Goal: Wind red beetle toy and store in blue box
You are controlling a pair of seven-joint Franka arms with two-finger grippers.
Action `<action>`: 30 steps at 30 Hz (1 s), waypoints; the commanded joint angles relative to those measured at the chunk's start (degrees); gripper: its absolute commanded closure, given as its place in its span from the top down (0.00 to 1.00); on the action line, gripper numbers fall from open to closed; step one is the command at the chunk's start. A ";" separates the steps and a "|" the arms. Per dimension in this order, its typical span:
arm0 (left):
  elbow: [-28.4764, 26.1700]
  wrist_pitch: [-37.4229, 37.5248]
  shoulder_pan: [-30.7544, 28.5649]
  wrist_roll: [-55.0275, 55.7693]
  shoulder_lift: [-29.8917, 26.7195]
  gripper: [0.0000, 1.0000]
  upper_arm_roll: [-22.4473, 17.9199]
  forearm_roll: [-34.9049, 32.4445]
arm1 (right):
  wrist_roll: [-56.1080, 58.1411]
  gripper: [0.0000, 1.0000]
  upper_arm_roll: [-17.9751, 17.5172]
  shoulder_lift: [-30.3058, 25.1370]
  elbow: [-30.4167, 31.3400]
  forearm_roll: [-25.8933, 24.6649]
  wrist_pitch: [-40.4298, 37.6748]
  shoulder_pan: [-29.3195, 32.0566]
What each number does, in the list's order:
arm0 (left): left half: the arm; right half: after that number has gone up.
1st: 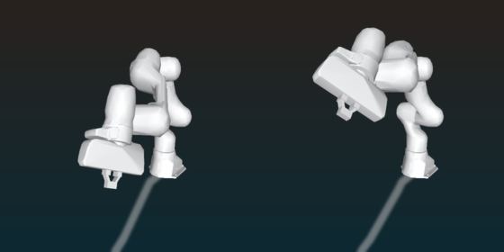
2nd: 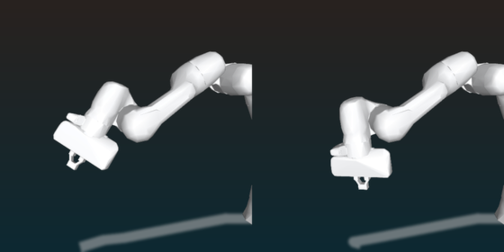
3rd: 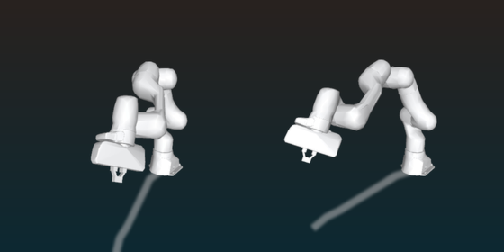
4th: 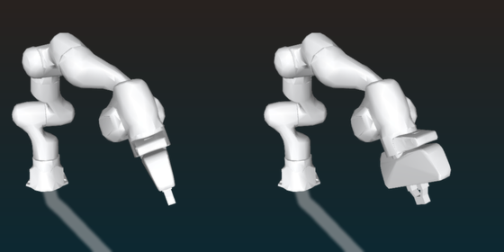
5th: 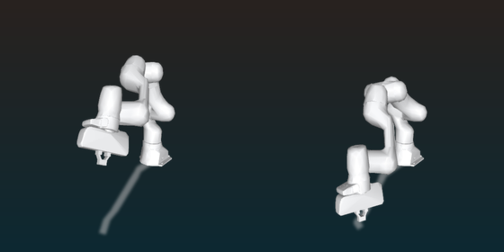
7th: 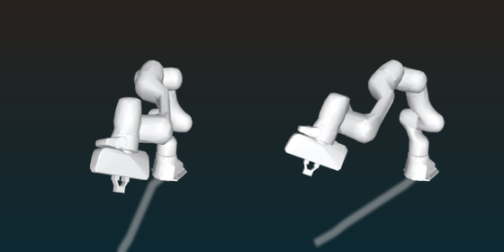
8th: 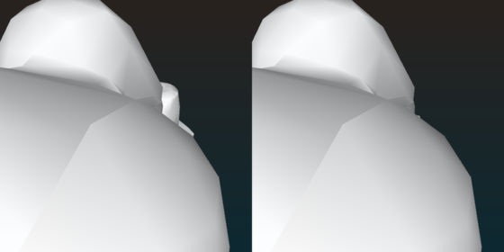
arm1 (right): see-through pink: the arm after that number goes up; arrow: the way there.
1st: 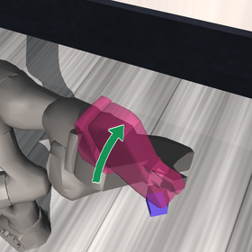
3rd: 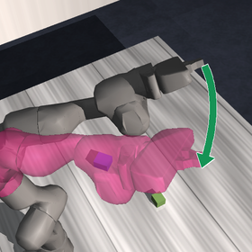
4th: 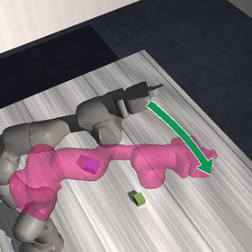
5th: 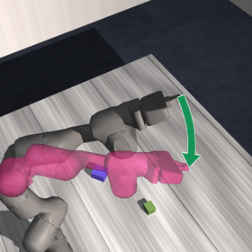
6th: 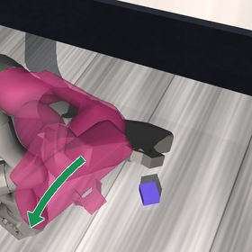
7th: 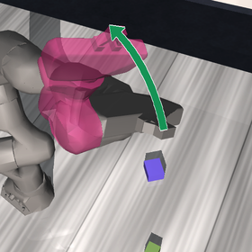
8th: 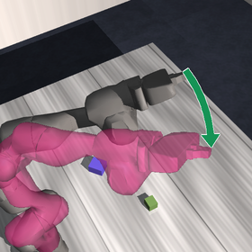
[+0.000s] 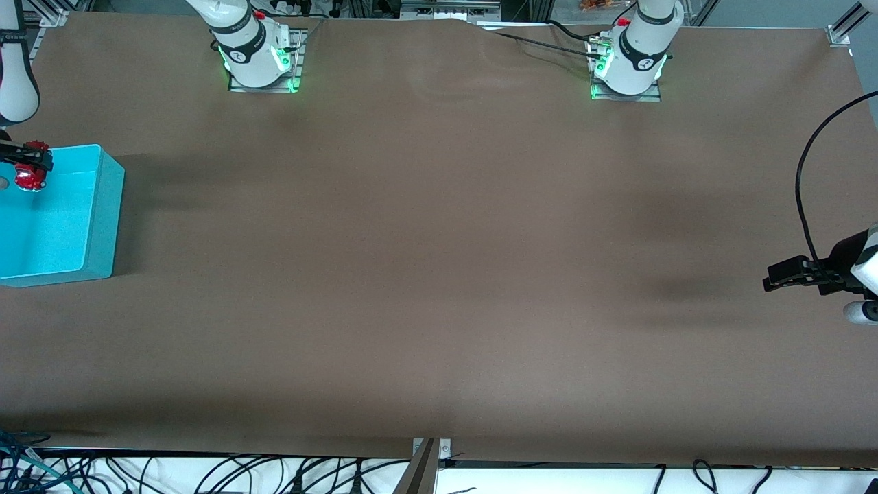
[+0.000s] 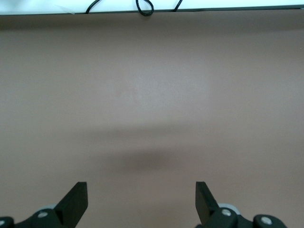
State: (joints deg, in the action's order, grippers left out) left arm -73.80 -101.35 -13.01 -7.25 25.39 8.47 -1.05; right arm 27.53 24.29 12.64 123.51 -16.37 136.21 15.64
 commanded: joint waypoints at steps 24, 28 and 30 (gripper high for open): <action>-0.38 0.37 0.18 -1.10 -0.25 1.00 -0.12 -1.06 | 2.26 0.00 -1.44 12.67 -1.43 0.03 12.93 3.88; -0.38 0.37 0.00 -1.10 -0.25 1.00 -0.12 -1.06 | 2.18 0.00 -1.62 13.90 -1.35 0.03 14.51 4.58; -0.38 0.37 -0.09 -1.10 -0.25 1.00 -0.12 -1.06 | 2.18 0.00 -1.70 14.60 -1.35 0.03 15.30 4.67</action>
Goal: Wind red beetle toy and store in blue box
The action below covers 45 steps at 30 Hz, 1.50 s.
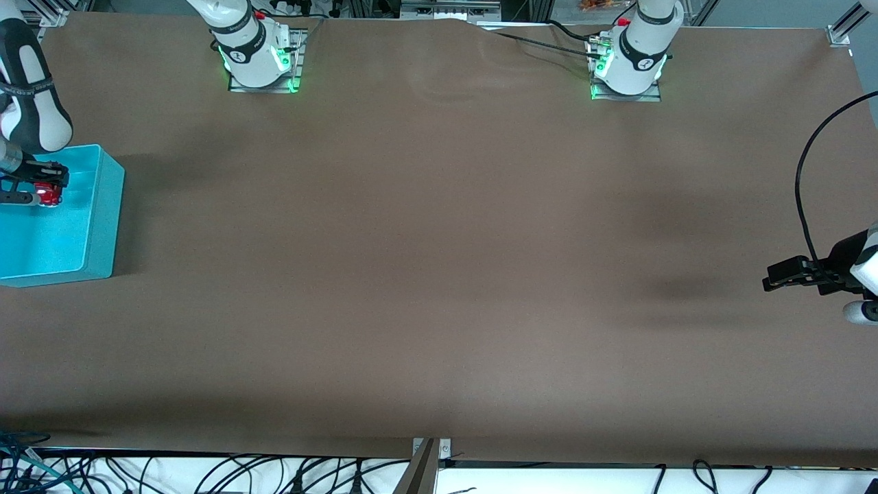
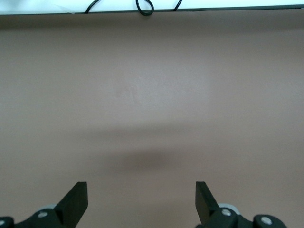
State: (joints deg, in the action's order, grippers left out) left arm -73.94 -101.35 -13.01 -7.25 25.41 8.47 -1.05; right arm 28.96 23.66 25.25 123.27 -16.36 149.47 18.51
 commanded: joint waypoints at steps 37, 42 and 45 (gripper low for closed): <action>-0.42 0.37 -0.26 -1.10 -0.01 1.00 -0.12 -0.80 | -1.01 1.00 -3.62 3.41 -0.48 1.59 4.42 3.11; -0.42 0.37 -0.26 -1.10 -0.01 1.00 -0.12 -0.80 | -1.01 1.00 -3.62 2.97 -0.48 1.59 4.07 3.11; -0.42 0.37 -0.34 -1.10 -0.01 1.00 -0.12 -0.80 | -0.92 1.00 -3.97 1.92 -0.48 1.59 3.81 3.03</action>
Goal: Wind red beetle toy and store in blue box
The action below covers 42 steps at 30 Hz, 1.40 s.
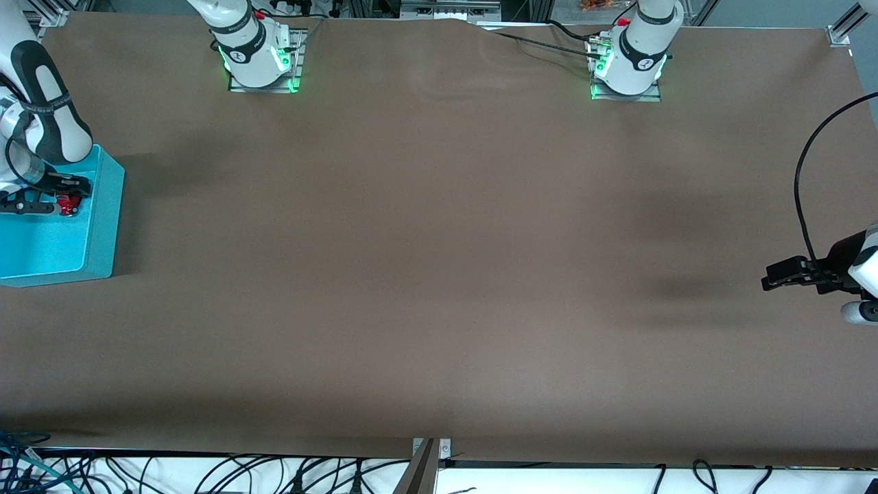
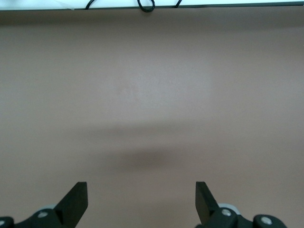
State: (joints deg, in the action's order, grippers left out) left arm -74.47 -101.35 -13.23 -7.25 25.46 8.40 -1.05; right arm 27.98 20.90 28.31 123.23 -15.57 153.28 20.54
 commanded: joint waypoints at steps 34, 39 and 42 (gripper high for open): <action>0.11 0.37 -0.04 -1.10 0.03 1.00 -0.06 -0.80 | -3.11 1.00 -4.99 -18.19 -1.15 0.71 -28.38 -2.26; 0.11 0.37 -0.12 -1.10 0.03 1.00 -0.06 -0.80 | -3.11 1.00 -4.99 -21.01 -1.15 0.71 -32.68 -3.31; 0.11 0.37 -0.13 -1.10 0.03 1.00 -0.06 -0.80 | -3.19 1.00 -4.91 -22.59 -1.15 0.80 -34.97 -4.10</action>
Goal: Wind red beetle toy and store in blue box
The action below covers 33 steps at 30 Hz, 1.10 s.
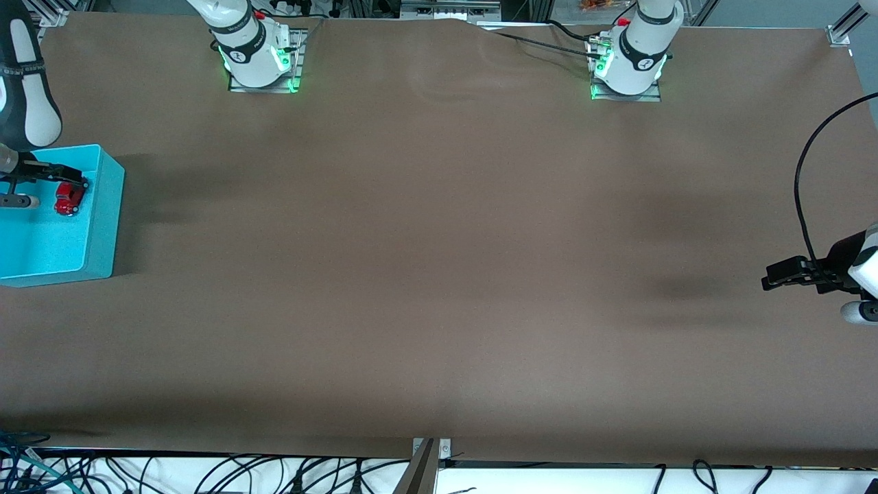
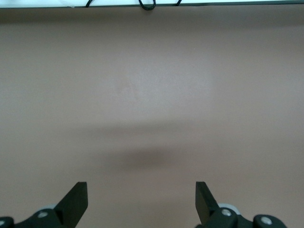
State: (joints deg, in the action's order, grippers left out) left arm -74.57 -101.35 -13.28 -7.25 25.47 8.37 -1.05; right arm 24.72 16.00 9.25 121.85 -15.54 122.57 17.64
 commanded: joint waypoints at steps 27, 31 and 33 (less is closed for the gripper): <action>0.22 0.37 -0.08 -1.10 0.02 1.00 -0.03 -0.71 | -0.37 1.00 0.26 -8.80 -15.68 9.03 -30.90 -7.97; 0.13 0.37 -0.17 -1.19 0.02 1.00 -0.03 -0.71 | -0.46 1.00 0.70 -10.82 -15.68 9.30 -31.78 -9.46; 0.13 0.37 -0.17 -1.19 0.02 1.00 -0.11 -0.71 | -0.46 1.00 1.05 -11.62 -15.68 9.30 -32.66 -9.55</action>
State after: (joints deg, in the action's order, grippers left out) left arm -74.60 -101.35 -13.30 -7.25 25.47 8.35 -1.05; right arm 24.68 15.87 0.40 106.40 -7.18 92.55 9.72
